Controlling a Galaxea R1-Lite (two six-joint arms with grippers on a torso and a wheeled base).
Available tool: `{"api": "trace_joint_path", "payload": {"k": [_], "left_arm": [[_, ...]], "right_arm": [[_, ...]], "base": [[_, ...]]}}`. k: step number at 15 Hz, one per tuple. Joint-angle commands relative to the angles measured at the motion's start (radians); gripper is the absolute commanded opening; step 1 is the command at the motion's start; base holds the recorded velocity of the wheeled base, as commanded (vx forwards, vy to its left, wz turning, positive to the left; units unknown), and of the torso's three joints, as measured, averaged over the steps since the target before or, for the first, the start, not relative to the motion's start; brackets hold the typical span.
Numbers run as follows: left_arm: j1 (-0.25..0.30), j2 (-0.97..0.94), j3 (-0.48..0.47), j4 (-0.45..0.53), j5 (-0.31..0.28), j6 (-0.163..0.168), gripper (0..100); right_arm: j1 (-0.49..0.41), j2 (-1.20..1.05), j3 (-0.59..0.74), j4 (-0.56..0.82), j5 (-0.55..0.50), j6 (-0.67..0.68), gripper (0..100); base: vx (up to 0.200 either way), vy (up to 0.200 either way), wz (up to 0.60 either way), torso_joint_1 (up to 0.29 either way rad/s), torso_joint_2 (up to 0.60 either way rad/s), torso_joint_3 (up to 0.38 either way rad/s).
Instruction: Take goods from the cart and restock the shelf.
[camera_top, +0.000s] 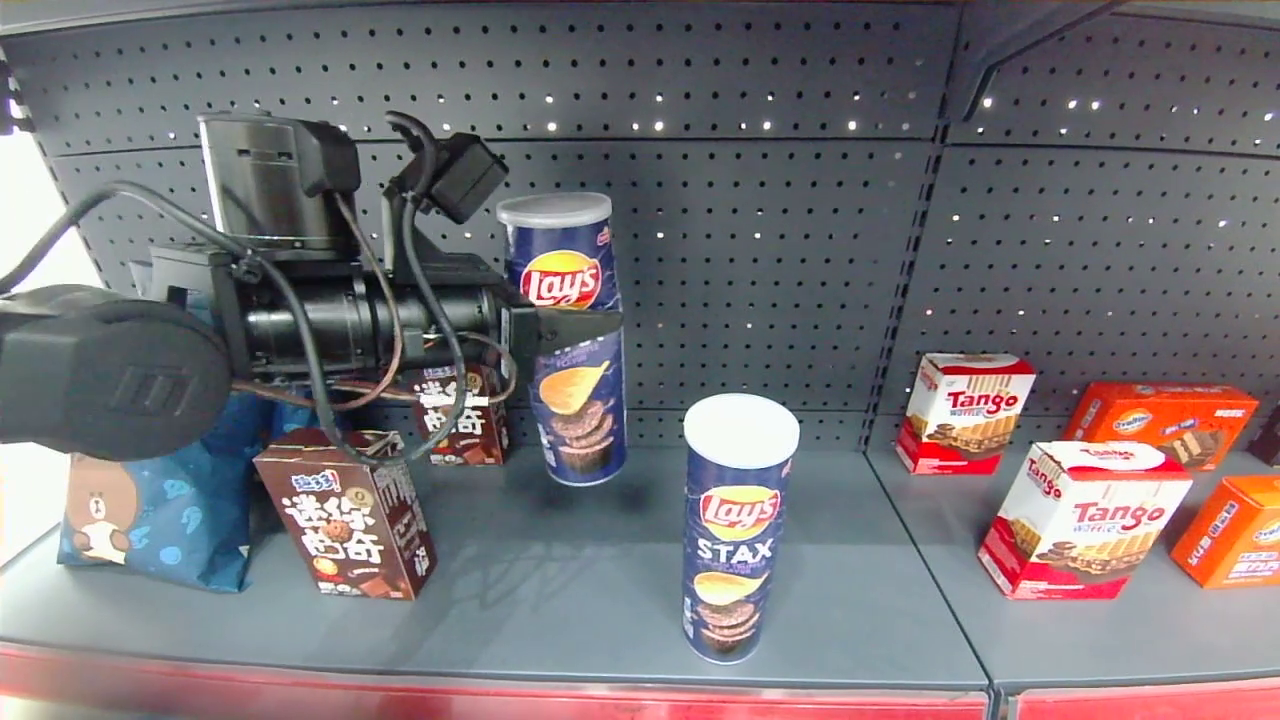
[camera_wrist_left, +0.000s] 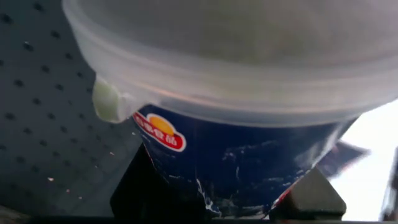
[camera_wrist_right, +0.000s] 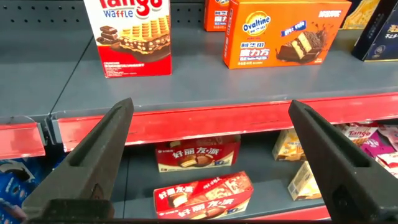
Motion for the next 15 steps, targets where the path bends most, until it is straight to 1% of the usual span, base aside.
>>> {"api": "trace_joint_path", "payload": {"k": [1,3,6,7,8,9,11,15], "left_arm": [[-0.001,0.131,-0.113,0.002,0.032,-0.002,0],[-0.006,0.194,-0.156,0.002,0.030,-0.002,0],[-0.013,0.235,-0.157,-0.009,0.029,0.013,0],[-0.019,0.246,-0.157,-0.011,0.029,0.026,0],[-0.023,0.254,-0.162,-0.011,0.025,0.030,0],[-0.033,0.269,-0.169,-0.015,0.004,0.032,0],[-0.036,0.284,-0.191,-0.015,-0.030,0.033,0],[-0.053,0.335,-0.249,-0.015,-0.028,0.033,0]], "right_arm": [[0.000,0.005,0.000,0.000,0.000,-0.001,100],[0.000,0.005,0.000,0.000,0.000,-0.001,100],[0.000,0.005,0.000,0.000,0.000,0.001,100],[0.000,0.005,0.000,0.000,0.000,0.001,100],[0.000,0.005,0.000,0.000,0.000,0.001,100],[0.000,0.005,0.000,0.000,0.000,0.001,100],[0.000,0.003,0.000,0.000,0.000,0.001,100],[0.000,0.003,0.000,0.000,0.000,0.001,100]], "base": [[0.000,0.000,0.00,0.000,0.00,0.000],[0.000,0.000,0.00,0.000,0.00,0.000],[0.000,0.000,0.00,0.000,0.00,0.000],[0.000,0.000,0.00,0.000,0.00,0.000],[0.000,0.000,0.00,0.000,0.00,0.000],[0.000,0.000,0.00,0.000,0.00,0.000],[0.000,0.000,0.00,0.000,0.00,0.000],[0.000,0.000,0.00,0.000,0.00,0.000]]}}
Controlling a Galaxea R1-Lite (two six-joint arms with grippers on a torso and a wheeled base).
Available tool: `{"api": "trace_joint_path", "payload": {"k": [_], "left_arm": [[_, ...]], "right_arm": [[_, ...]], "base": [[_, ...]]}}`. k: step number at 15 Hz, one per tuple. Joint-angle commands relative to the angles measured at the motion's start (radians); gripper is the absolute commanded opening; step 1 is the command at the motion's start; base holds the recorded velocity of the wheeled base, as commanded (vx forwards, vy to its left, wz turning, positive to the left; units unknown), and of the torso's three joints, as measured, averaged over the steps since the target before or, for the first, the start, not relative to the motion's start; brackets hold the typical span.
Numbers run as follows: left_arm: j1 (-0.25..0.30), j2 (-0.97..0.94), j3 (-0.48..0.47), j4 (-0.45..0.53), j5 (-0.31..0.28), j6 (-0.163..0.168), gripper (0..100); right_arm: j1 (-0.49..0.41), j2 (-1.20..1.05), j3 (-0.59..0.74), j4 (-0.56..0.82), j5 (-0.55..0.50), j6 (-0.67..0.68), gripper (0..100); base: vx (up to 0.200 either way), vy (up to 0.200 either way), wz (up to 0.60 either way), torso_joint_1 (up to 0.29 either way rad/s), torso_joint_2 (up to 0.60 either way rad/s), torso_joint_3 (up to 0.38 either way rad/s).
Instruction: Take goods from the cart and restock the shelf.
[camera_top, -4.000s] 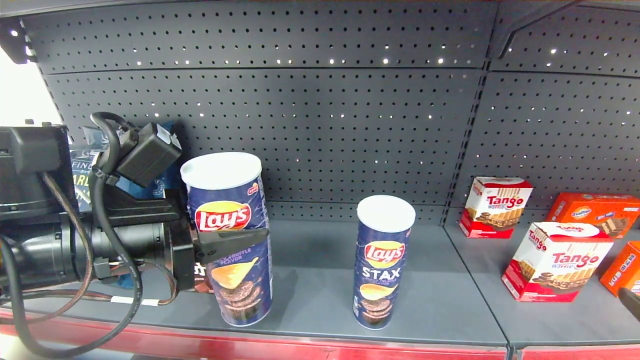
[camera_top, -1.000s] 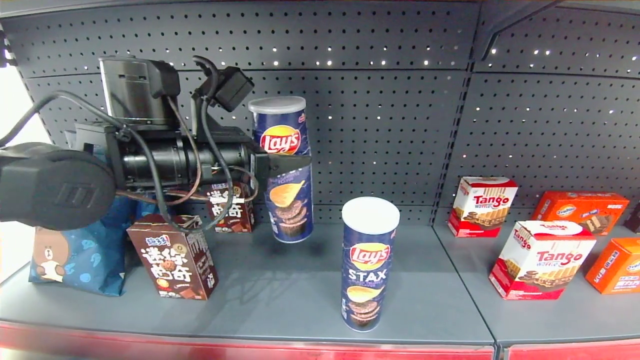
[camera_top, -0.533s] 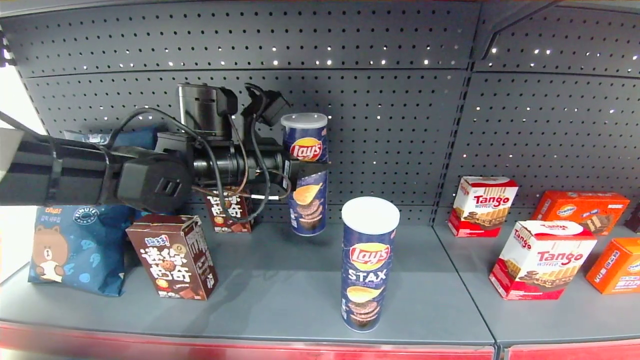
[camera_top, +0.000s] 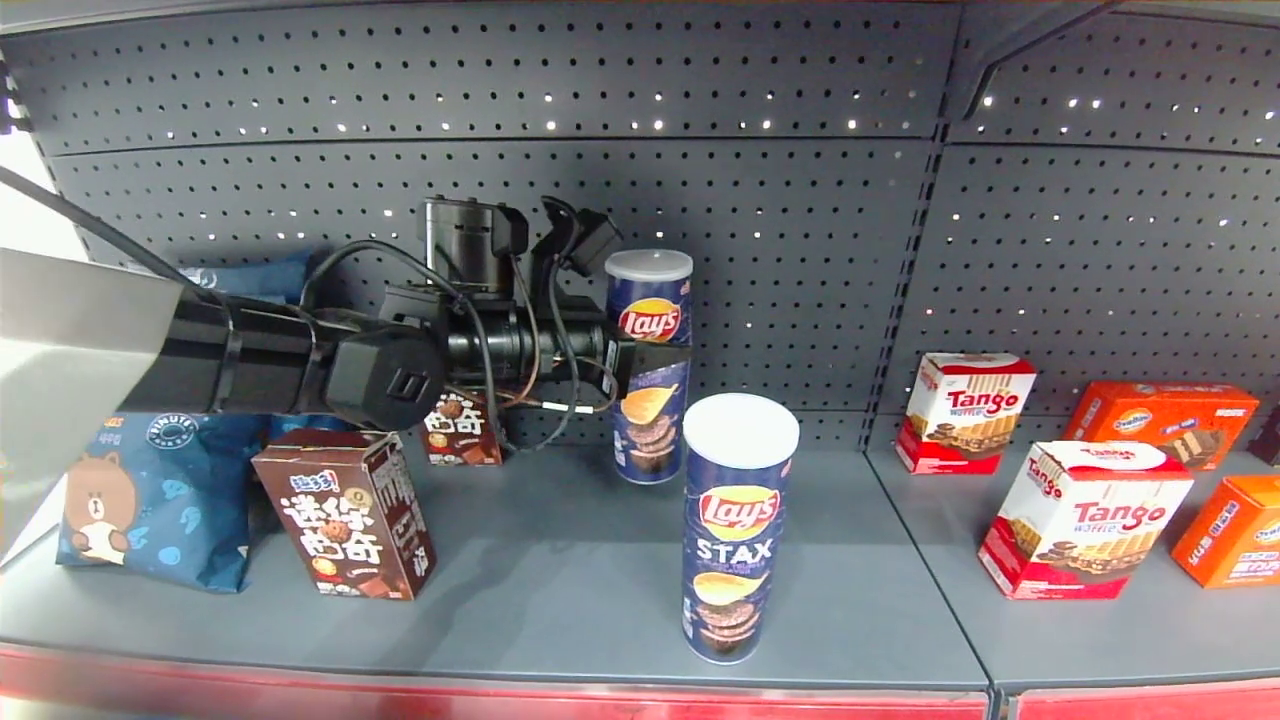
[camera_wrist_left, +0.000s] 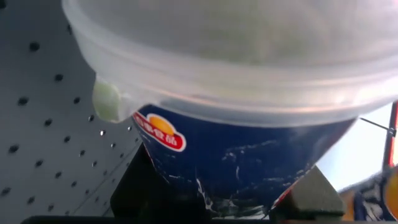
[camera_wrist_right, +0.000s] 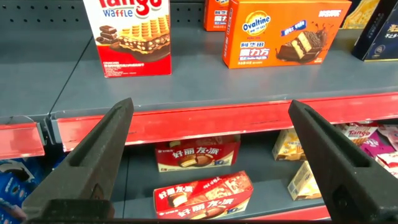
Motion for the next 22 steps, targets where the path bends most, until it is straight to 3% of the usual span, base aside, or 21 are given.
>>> {"api": "trace_joint_path", "payload": {"k": [1,4,6,22], "left_arm": [[-0.007,0.031,-0.020,0.000,0.000,0.000,0],[-0.010,0.057,-0.037,-0.007,-0.003,0.000,0],[-0.009,0.091,-0.040,-0.064,-0.006,-0.002,0],[-0.015,0.196,-0.130,-0.069,-0.006,-0.002,0]], "right_arm": [[0.000,0.002,0.000,0.000,0.000,0.000,100],[0.000,0.002,0.000,0.000,0.000,0.000,100],[0.000,0.003,0.000,0.000,0.000,0.000,100],[0.000,0.003,0.000,0.000,0.000,0.000,100]], "base": [[0.000,0.000,0.00,0.000,0.00,0.000],[0.000,0.000,0.00,0.000,0.00,0.000],[0.000,0.000,0.00,0.000,0.00,0.000],[0.000,0.000,0.00,0.000,0.00,0.000]]}}
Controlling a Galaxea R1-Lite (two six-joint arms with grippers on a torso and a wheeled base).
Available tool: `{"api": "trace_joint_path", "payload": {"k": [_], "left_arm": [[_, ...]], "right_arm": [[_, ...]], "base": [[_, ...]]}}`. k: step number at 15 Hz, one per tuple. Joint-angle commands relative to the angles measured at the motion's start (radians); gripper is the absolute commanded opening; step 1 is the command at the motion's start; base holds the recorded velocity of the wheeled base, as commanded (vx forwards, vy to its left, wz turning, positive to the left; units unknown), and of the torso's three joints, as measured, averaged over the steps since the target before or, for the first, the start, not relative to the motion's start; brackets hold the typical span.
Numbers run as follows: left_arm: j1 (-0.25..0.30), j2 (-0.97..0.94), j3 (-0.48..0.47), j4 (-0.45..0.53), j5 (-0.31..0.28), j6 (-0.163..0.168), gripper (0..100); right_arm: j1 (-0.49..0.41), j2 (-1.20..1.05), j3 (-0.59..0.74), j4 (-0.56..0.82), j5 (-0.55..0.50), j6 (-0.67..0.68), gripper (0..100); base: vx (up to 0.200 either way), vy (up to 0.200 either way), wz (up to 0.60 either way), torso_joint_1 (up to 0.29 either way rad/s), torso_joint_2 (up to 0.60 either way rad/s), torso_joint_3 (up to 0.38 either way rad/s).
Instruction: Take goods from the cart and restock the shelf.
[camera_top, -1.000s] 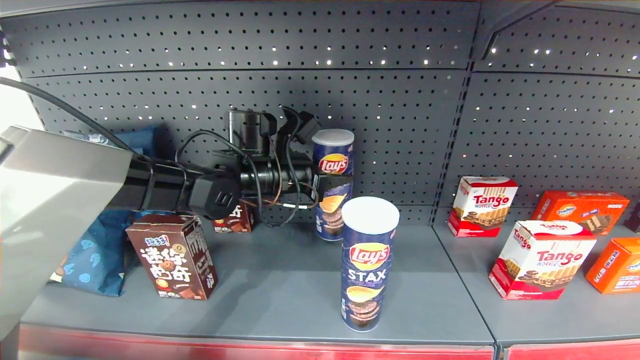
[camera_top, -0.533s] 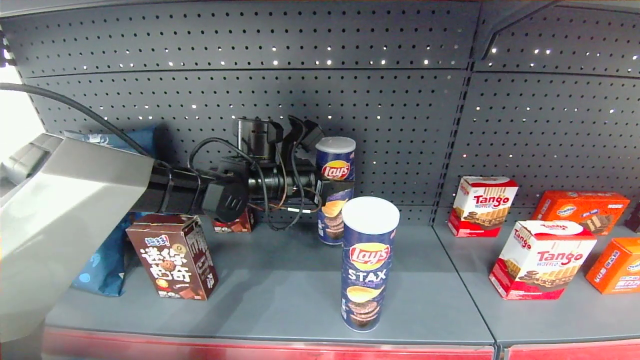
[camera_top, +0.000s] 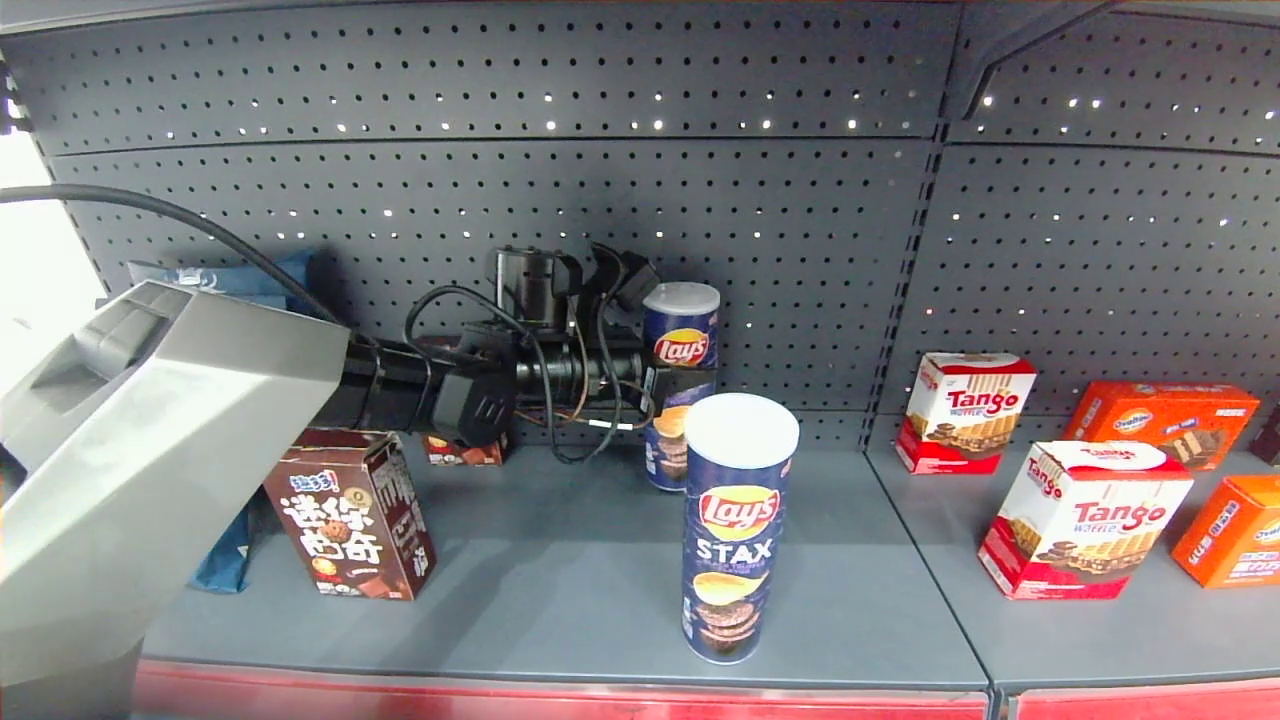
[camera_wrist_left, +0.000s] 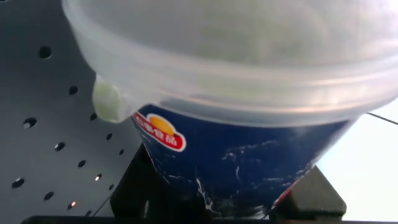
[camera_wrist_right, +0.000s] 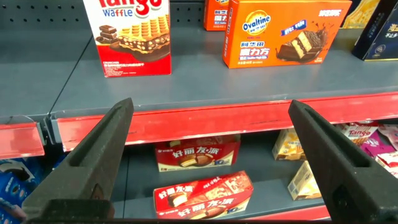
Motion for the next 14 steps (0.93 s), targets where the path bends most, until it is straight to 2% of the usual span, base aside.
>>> {"api": "trace_joint_path", "payload": {"k": [1,14], "left_arm": [[0.000,0.013,-0.010,0.000,0.000,0.000,0],[-0.015,0.074,-0.044,-0.029,0.003,0.000,0]], "right_arm": [[0.000,0.001,0.000,0.000,0.000,0.000,100],[0.000,0.001,0.000,0.000,0.000,-0.002,100]], "base": [[0.000,0.000,0.00,0.000,0.00,0.000],[0.000,0.000,0.00,0.000,0.00,0.000]]}}
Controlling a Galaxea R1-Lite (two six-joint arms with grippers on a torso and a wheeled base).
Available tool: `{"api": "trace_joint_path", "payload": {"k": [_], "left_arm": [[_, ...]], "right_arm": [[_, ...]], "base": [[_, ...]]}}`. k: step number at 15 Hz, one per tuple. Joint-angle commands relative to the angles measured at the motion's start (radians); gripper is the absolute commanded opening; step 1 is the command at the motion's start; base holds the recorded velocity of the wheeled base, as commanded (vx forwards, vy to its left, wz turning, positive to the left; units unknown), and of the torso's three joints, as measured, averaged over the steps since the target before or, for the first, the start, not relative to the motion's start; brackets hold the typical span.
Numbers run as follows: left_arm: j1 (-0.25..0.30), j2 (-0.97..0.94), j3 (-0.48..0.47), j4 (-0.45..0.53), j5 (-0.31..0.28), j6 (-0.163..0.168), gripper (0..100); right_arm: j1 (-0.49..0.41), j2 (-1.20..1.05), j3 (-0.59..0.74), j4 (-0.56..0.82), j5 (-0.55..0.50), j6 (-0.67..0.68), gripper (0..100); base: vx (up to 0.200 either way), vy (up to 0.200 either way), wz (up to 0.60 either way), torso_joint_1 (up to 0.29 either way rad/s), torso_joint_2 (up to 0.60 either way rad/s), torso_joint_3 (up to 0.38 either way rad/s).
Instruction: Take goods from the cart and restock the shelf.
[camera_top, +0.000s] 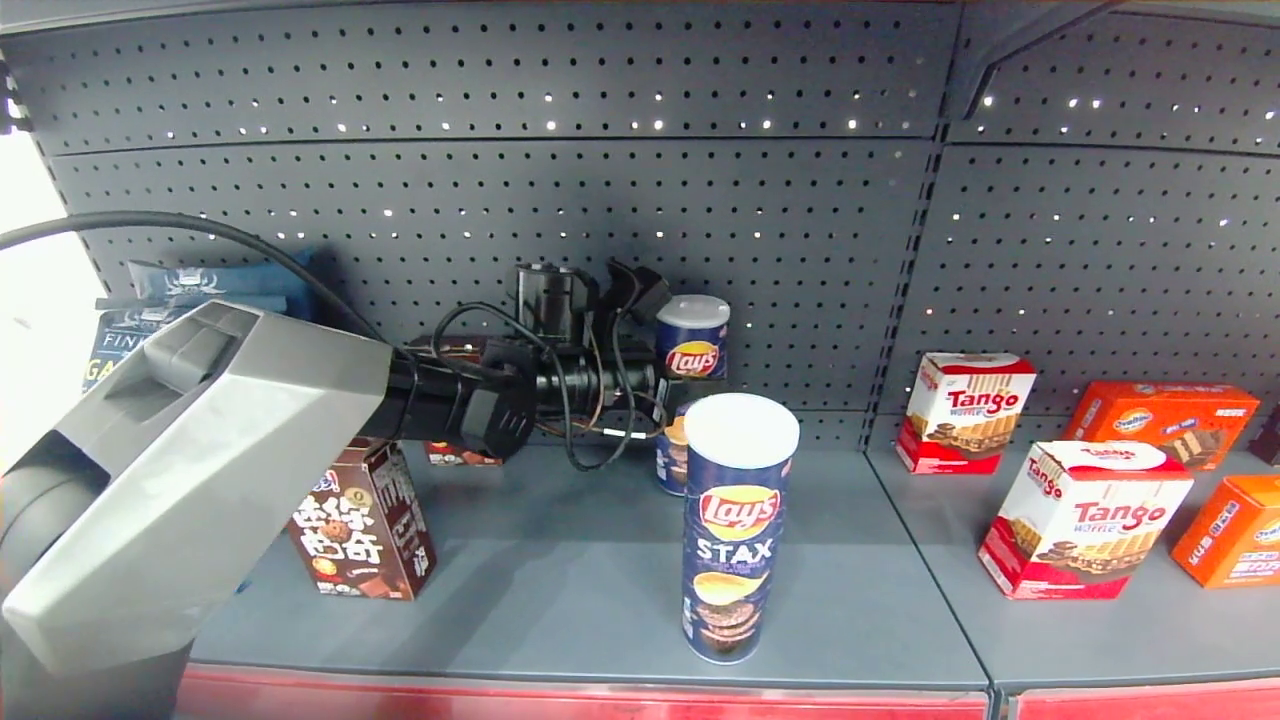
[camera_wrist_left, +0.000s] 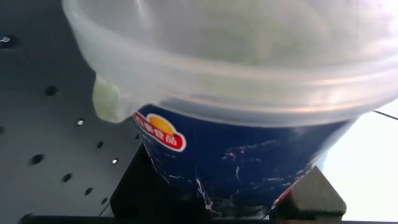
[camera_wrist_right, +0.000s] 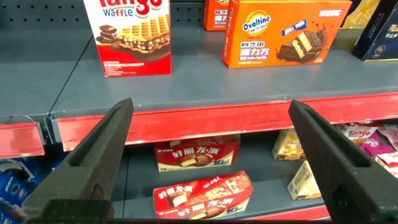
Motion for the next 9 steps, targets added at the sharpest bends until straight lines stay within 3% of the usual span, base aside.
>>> {"api": "trace_joint_path", "payload": {"k": [1,2,3,9], "left_arm": [[-0.004,0.014,-0.006,0.000,0.000,0.000,0],[-0.004,0.014,-0.008,0.000,0.002,0.000,0],[-0.004,0.014,-0.008,0.000,0.002,0.000,100],[-0.001,-0.020,0.012,0.000,0.002,0.002,100]], "right_arm": [[0.000,0.001,0.000,0.000,0.001,-0.001,100],[0.000,0.000,0.000,0.000,0.001,-0.001,100],[0.000,0.001,0.000,0.000,0.001,0.001,100],[0.000,0.001,0.000,0.000,0.001,0.001,100]], "base": [[0.000,0.000,0.00,0.000,0.00,0.000],[0.000,0.000,0.00,0.000,0.00,0.000],[0.000,0.000,0.00,0.000,0.00,0.000],[0.000,0.000,0.00,0.000,0.00,0.000]]}}
